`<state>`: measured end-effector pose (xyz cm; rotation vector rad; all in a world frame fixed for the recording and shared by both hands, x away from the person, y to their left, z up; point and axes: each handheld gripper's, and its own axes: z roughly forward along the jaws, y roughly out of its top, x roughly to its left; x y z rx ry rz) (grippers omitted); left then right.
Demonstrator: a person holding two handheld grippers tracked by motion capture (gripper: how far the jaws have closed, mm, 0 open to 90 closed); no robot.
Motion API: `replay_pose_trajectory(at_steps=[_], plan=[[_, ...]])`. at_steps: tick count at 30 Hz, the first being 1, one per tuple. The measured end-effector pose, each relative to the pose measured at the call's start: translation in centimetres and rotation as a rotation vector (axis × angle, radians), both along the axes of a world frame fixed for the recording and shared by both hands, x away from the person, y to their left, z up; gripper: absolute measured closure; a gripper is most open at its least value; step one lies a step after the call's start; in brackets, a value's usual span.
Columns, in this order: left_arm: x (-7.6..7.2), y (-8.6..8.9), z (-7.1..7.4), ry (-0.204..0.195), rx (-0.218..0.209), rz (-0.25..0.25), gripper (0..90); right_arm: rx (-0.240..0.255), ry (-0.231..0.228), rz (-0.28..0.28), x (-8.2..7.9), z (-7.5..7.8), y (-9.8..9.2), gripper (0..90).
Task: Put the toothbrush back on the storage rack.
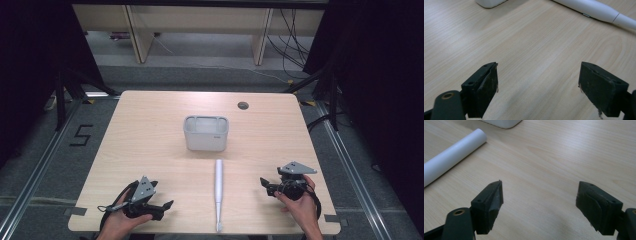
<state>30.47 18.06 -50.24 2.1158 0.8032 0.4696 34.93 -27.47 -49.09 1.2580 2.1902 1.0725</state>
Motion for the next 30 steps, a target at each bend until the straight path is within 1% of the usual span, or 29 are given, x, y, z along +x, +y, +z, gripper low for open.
replay_pose_trajectory(at_steps=[1,2,3,4,5,6,7,8,9,10,11,12,13,14,15,17,18,19,20,21,22,23,24,26,27,28,29,30], plan=[[0.0,0.0,0.0,0.001,-0.004,0.000,15.4,0.001,-0.003,0.001,0.0,0.0,0.0,23.2],[0.0,0.0,0.0,-0.005,0.002,0.000,15.4,0.014,0.005,-0.014,-0.1,0.0,0.2,23.6],[0.1,0.0,0.0,-0.014,0.003,0.001,15.4,0.015,0.004,-0.013,-0.1,0.0,0.2,23.8],[0.1,0.0,0.0,-0.011,0.009,-0.005,15.4,0.011,0.013,-0.014,-0.2,0.1,0.2,24.0],[0.0,0.0,0.0,0.000,-0.002,0.000,15.4,0.006,0.007,-0.012,-0.1,0.2,0.2,24.0],[0.0,0.0,0.0,0.000,-0.002,0.000,15.4,0.006,0.007,-0.012,-0.1,0.2,0.2,24.0],[0.0,-0.1,0.0,0.003,-0.014,0.001,15.4,-0.004,-0.015,0.007,0.0,0.2,0.1,25.5],[0.0,0.0,0.0,0.002,0.002,-0.005,15.4,-0.005,-0.016,0.008,0.0,0.3,0.1,25.9],[0.0,0.1,0.1,0.001,0.018,-0.008,15.4,0.010,-0.003,-0.008,-0.1,0.3,0.3,25.9],[0.0,0.1,0.1,0.001,0.018,-0.008,15.4,0.010,-0.003,-0.008,-0.1,0.3,0.3,25.9],[0.0,0.1,0.1,-0.002,0.016,-0.003,15.4,0.021,-0.011,-0.001,0.0,0.3,0.4,26.0],[0.0,0.1,0.1,-0.002,0.014,-0.001,15.4,0.024,-0.007,-0.006,0.0,0.4,0.6,27.1],[0.0,0.1,0.1,-0.002,0.013,-0.001,15.4,-0.001,-0.036,0.011,0.1,0.5,0.5,28.5],[0.0,0.1,0.1,-0.001,0.012,-0.001,15.4,-0.001,-0.036,0.011,0.1,0.5,0.5,28.5],[0.0,0.1,0.1,-0.002,0.015,-0.002,15.4,0.006,-0.036,0.026,0.2,0.5,0.7,30.9],[0.1,0.1,0.1,-0.004,0.011,-0.007,15.4,0.012,-0.030,0.025,0.2,0.6,0.9,31.8],[0.0,0.0,0.0,0.001,0.003,-0.006,15.4,0.015,-0.017,0.038,0.3,0.7,1.2,34.6],[0.0,0.0,0.0,0.001,0.002,-0.005,15.4,0.015,-0.017,0.038,0.3,0.7,1.2,34.6],[0.0,0.1,0.1,0.001,0.013,-0.001,15.4,0.012,-0.028,0.049,0.3,0.7,1.3,35.5],[0.0,0.1,0.1,-0.004,0.013,-0.001,15.4,0.021,-0.018,0.049,0.3,0.8,1.5,37.0],[0.0,0.1,0.1,-0.003,0.011,0.001,15.4,0.015,-0.025,0.064,0.4,1.0,1.7,40.4],[0.0,0.1,0.1,-0.002,0.012,0.001,15.4,0.015,-0.025,0.064,0.4,1.0,1.7,40.4],[0.0,0.1,0.0,-0.003,0.000,-0.003,15.4,0.015,-0.021,0.073,0.3,1.1,2.1,42.5],[0.0,0.0,0.0,0.001,-0.001,-0.003,15.4,0.020,-0.015,0.072,0.3,1.2,2.3,43.8],[0.0,0.0,0.0,0.000,-0.001,-0.003,15.4,0.007,-0.036,0.095,0.5,1.2,2.4,44.7],[0.0,0.0,0.0,0.001,0.002,-0.005,15.4,0.012,-0.026,0.101,0.5,1.3,2.8,46.5],[0.0,0.0,0.0,0.002,0.004,-0.005,15.4,0.012,-0.022,0.093,0.5,1.4,3.0,46.7],[0.0,0.0,0.0,0.001,0.003,-0.005,15.4,-0.001,-0.043,0.116,0.8,1.4,3.1,47.3]])
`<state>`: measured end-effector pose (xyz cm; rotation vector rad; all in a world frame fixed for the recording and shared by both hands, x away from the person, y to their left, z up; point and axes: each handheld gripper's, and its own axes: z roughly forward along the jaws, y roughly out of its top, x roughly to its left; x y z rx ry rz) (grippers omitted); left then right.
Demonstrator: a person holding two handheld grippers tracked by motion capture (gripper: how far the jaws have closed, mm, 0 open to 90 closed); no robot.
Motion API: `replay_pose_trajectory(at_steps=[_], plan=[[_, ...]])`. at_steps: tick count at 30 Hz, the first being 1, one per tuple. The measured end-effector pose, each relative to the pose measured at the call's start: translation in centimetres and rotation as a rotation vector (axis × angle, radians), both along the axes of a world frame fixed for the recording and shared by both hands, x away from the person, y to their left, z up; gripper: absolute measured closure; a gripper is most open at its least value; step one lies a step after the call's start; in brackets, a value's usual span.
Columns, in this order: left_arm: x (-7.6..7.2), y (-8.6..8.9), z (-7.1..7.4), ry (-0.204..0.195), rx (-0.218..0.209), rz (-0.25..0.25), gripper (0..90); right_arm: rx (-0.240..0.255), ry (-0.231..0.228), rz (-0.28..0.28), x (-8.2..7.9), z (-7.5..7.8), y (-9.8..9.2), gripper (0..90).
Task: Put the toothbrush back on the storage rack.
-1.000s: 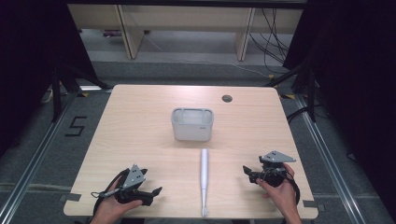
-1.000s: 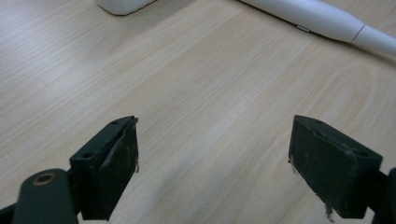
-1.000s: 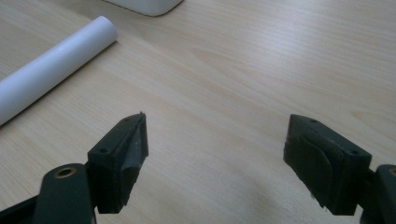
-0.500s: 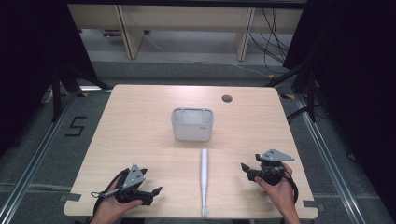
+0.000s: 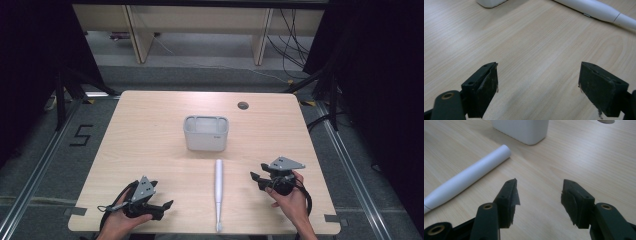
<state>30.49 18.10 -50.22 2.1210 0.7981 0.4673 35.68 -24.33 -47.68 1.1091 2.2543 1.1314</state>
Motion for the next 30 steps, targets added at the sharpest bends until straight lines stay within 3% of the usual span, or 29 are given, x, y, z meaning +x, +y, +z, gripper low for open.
replay_pose_trajectory(at_steps=[4,5,14,17,18,20,25,26,30], plan=[[0.0,0.0,0.0,0.002,-0.001,0.000,15.4,0.015,0.030,0.006,0.2,0.1,1.0,53.9],[0.1,0.1,0.0,0.001,0.013,-0.005,15.4,0.006,0.018,0.022,0.4,0.2,1.2,55.9],[0.0,0.0,0.0,0.002,-0.003,0.000,15.4,-0.016,-0.021,0.122,1.3,0.7,4.0,76.2],[0.1,0.1,0.0,0.001,0.014,-0.006,15.4,-0.012,-0.025,0.130,1.5,0.8,4.6,79.7],[0.0,0.0,0.0,0.002,-0.006,0.000,15.4,-0.007,-0.023,0.155,1.7,0.9,5.3,83.4],[0.1,0.1,0.1,0.002,0.013,-0.002,15.4,-0.008,-0.022,0.183,1.9,0.9,5.9,85.8],[0.0,0.0,0.0,0.004,-0.008,0.002,15.4,-0.014,-0.019,0.207,2.2,0.9,7.1,89.6],[0.0,0.1,0.0,-0.001,0.005,0.004,15.4,-0.024,-0.033,0.224,2.4,0.9,7.4,89.9],[0.1,0.2,0.1,0.004,0.014,-0.004,15.4,-0.031,-0.018,0.250,2.6,0.9,8.4,90.0]])
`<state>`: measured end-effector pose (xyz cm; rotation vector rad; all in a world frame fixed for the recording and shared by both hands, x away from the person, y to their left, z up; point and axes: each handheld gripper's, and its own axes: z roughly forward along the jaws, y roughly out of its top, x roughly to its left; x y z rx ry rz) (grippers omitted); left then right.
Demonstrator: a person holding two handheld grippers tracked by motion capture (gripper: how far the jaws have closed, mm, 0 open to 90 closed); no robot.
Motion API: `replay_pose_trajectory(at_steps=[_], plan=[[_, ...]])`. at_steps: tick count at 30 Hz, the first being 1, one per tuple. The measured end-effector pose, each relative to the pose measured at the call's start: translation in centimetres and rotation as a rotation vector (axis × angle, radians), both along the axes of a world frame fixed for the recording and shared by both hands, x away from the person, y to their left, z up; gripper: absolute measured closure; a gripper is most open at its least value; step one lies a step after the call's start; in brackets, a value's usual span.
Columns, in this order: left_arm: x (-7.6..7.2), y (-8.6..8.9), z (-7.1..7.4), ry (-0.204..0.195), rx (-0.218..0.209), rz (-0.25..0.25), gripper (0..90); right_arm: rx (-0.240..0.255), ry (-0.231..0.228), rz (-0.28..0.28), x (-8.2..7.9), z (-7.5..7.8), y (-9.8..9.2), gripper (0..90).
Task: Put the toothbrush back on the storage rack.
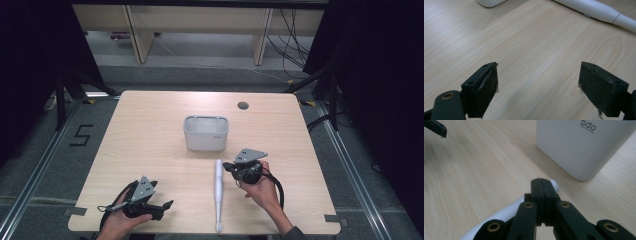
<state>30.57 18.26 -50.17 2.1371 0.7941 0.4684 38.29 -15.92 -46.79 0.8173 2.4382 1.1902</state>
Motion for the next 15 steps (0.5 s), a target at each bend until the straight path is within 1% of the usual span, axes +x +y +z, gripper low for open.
replay_pose_trajectory(at_steps=[1,2,5,7,8,9,11,12,13,14,15], plan=[[0.0,-0.2,-0.1,0.002,-0.027,0.014,15.4,-0.009,-0.011,0.000,0.1,0.0,0.2,90.0],[0.0,0.0,0.0,-0.003,-0.002,0.005,15.4,-0.008,-0.004,0.003,0.4,-0.1,0.7,90.0],[0.0,0.0,0.0,-0.004,-0.007,0.007,15.4,-0.015,0.003,0.009,0.6,-0.2,1.0,90.0],[0.0,0.0,0.0,-0.002,-0.004,0.007,15.4,-0.023,0.007,0.026,0.9,-0.5,1.5,90.0],[0.0,0.0,0.0,-0.003,-0.002,0.004,15.4,-0.030,0.017,0.025,1.0,-0.6,1.8,90.0],[0.0,0.0,0.0,0.000,-0.002,-0.004,15.4,-0.032,0.017,0.038,1.1,-0.8,2.0,90.0],[0.0,-0.1,0.0,0.002,-0.004,-0.002,15.4,-0.036,0.020,0.046,1.3,-0.8,2.2,90.0],[-0.1,-0.2,-0.1,0.001,-0.021,0.004,15.4,-0.048,0.027,0.046,1.5,-1.0,2.5,90.0],[-0.1,-0.2,-0.1,0.002,-0.022,0.004,15.4,-0.048,0.027,0.046,1.5,-1.0,2.5,90.0],[0.0,0.0,0.0,0.002,-0.003,-0.001,15.4,-0.049,0.020,0.053,1.8,-1.3,2.9,90.0],[0.0,0.0,0.0,0.002,-0.003,-0.001,15.4,-0.049,0.020,0.053,1.8,-1.3,2.9,90.0]])
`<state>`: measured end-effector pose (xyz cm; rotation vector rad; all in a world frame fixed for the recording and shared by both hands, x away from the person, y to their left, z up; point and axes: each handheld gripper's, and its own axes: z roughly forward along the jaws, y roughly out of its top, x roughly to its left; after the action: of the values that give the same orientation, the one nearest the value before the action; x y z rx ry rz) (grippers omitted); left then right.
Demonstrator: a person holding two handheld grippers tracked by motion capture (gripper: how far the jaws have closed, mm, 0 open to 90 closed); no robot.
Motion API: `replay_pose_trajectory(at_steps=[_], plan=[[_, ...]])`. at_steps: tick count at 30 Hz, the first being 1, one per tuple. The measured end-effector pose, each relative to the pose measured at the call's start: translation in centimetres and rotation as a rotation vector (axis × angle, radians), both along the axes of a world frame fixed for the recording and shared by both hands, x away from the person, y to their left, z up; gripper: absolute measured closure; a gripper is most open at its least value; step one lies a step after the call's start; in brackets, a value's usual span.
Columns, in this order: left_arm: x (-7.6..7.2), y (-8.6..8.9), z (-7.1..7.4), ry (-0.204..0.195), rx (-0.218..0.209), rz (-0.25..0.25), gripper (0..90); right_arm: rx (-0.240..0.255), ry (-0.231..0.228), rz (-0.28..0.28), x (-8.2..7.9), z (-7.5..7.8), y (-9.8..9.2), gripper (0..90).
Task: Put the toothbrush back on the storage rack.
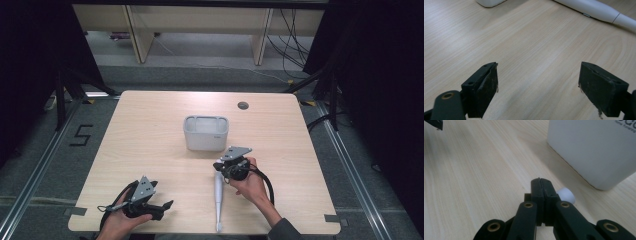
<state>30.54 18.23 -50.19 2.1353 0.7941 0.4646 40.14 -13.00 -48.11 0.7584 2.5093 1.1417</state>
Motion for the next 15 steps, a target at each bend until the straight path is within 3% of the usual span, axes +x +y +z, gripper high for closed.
replay_pose_trajectory(at_steps=[2,8,10,15], plan=[[0.0,0.0,0.0,-0.002,0.001,-0.004,15.4,-0.012,0.023,-0.001,0.2,0.0,0.3,90.0],[0.0,-0.1,-0.1,0.002,-0.018,0.001,15.4,-0.038,0.014,0.021,1.0,-0.4,1.4,90.0],[0.0,0.0,0.0,0.012,0.005,-0.012,15.4,-0.049,0.025,0.027,1.3,-0.7,1.7,90.0],[0.0,0.0,0.0,0.002,0.001,-0.006,15.4,-0.071,0.042,0.022,1.7,-1.1,2.0,90.0]])
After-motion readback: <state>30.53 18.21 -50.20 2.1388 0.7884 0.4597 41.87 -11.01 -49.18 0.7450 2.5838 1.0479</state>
